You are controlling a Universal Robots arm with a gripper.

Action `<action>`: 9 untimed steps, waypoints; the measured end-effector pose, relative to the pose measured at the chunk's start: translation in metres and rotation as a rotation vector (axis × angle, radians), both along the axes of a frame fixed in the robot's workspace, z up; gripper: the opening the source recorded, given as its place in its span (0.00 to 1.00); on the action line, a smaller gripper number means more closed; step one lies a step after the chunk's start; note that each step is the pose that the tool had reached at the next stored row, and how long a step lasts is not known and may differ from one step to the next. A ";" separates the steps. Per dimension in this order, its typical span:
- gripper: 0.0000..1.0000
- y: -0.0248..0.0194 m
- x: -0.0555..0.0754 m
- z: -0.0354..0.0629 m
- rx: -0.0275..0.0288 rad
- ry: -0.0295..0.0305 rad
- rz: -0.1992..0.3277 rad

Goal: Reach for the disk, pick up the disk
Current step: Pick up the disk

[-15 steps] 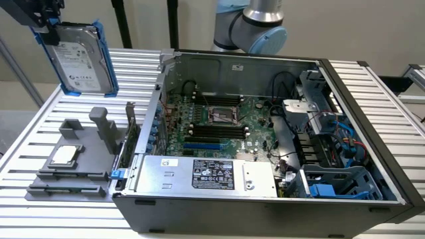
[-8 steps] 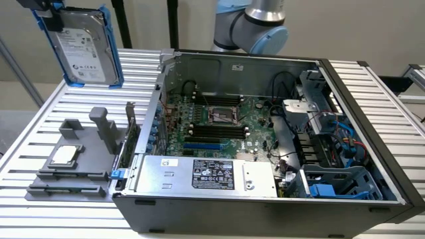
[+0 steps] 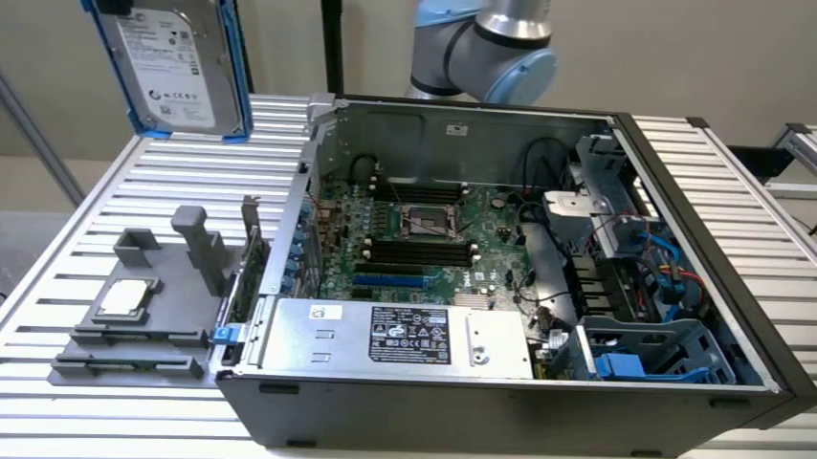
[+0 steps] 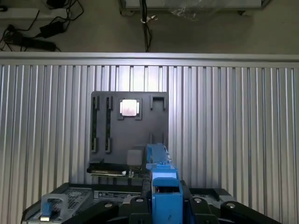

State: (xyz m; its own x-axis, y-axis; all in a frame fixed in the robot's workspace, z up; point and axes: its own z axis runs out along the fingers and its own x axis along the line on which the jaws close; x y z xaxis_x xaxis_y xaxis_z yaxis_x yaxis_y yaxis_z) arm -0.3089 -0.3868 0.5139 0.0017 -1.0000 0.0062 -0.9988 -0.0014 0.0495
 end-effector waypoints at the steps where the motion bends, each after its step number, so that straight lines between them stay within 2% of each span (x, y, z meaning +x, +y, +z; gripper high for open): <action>1: 0.33 -0.0009 0.005 0.0016 0.0001 -0.0002 0.000; 5: 0.33 -0.0069 0.022 0.0032 0.0001 0.0001 0.000; 9: 0.33 -0.0140 0.034 0.0031 0.0001 -0.0008 0.000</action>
State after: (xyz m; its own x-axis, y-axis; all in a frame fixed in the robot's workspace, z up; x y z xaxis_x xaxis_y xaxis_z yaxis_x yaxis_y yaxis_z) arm -0.2746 -0.4008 0.5170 0.0018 -1.0000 0.0060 -0.9988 -0.0015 0.0487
